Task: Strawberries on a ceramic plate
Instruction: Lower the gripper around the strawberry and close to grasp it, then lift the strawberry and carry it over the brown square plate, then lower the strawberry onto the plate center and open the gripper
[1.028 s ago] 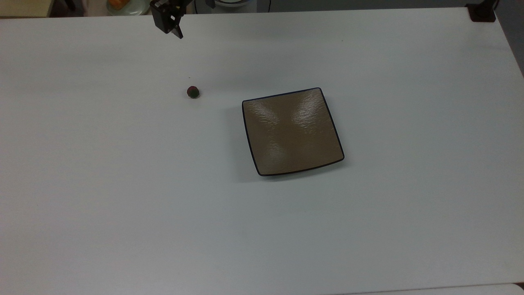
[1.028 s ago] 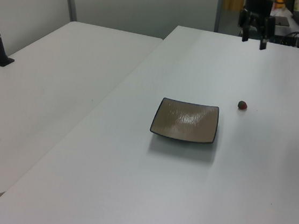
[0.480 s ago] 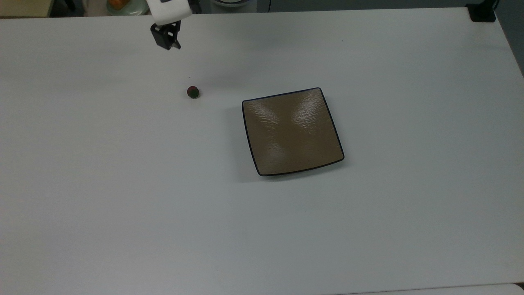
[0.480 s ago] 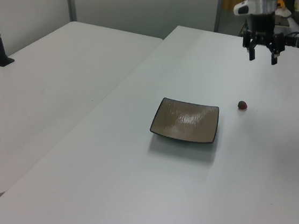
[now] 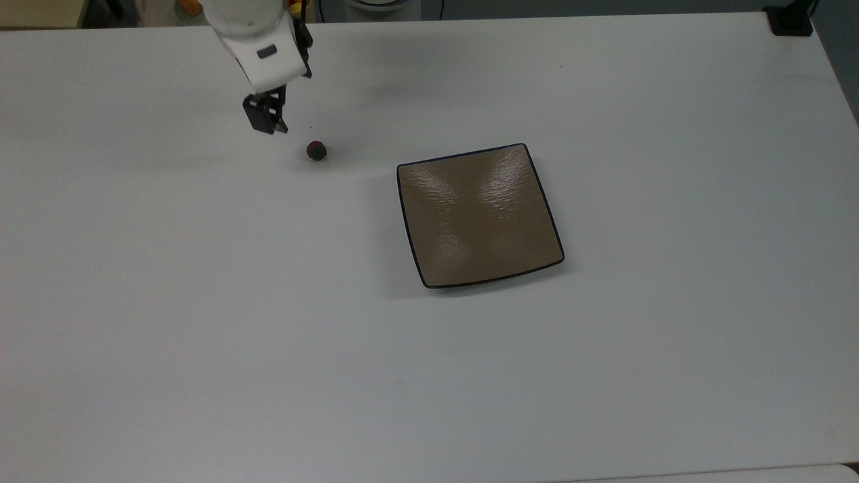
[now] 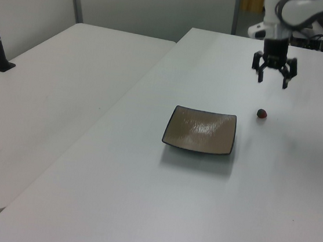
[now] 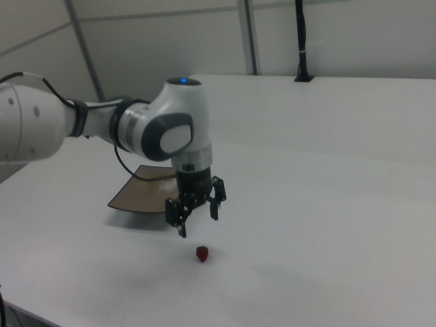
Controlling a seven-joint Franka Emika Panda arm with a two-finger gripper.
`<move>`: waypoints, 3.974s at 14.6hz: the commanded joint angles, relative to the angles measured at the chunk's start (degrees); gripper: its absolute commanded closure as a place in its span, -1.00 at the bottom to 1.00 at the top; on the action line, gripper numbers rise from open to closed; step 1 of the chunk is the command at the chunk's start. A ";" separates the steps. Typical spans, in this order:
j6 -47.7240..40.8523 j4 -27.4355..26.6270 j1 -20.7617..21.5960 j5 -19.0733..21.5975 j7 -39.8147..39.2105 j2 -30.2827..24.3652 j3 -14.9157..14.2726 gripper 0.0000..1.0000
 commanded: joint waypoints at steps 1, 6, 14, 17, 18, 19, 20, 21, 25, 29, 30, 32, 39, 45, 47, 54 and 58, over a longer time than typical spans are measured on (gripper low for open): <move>6.92 -3.53 0.63 -0.32 -2.51 1.04 0.20 -1.00; 12.63 -5.91 1.16 -0.41 -2.51 3.41 1.08 -0.67; 18.71 -8.72 1.43 -3.83 -2.51 4.92 1.96 -0.17; 18.62 -9.42 1.52 -5.77 -2.42 4.65 2.05 0.39; 18.10 -9.42 1.69 -5.85 -2.42 4.57 2.31 0.51; 17.75 -9.42 1.69 -5.85 -2.16 4.39 2.92 0.69; 17.57 -9.34 1.60 -5.77 -1.63 4.13 3.80 0.92; 16.70 -9.07 1.60 -5.77 -1.54 4.04 3.90 1.00; 2.23 -1.63 1.60 -5.77 0.22 3.60 4.16 1.00; -9.83 5.85 1.69 -4.80 2.32 3.51 4.42 1.00; -14.03 8.57 3.08 -4.63 4.24 3.68 4.42 1.00; -16.61 11.22 5.55 -3.49 11.16 4.04 4.42 1.00; -15.04 18.78 13.38 7.32 44.14 8.42 4.34 1.00; 2.16 18.97 17.77 6.98 61.11 14.13 4.25 1.00; 7.09 18.79 18.83 6.98 61.83 16.07 4.25 1.00; 17.39 18.61 18.83 6.54 61.13 21.08 4.16 1.00; 17.57 18.70 19.01 6.54 61.13 21.97 4.25 0.84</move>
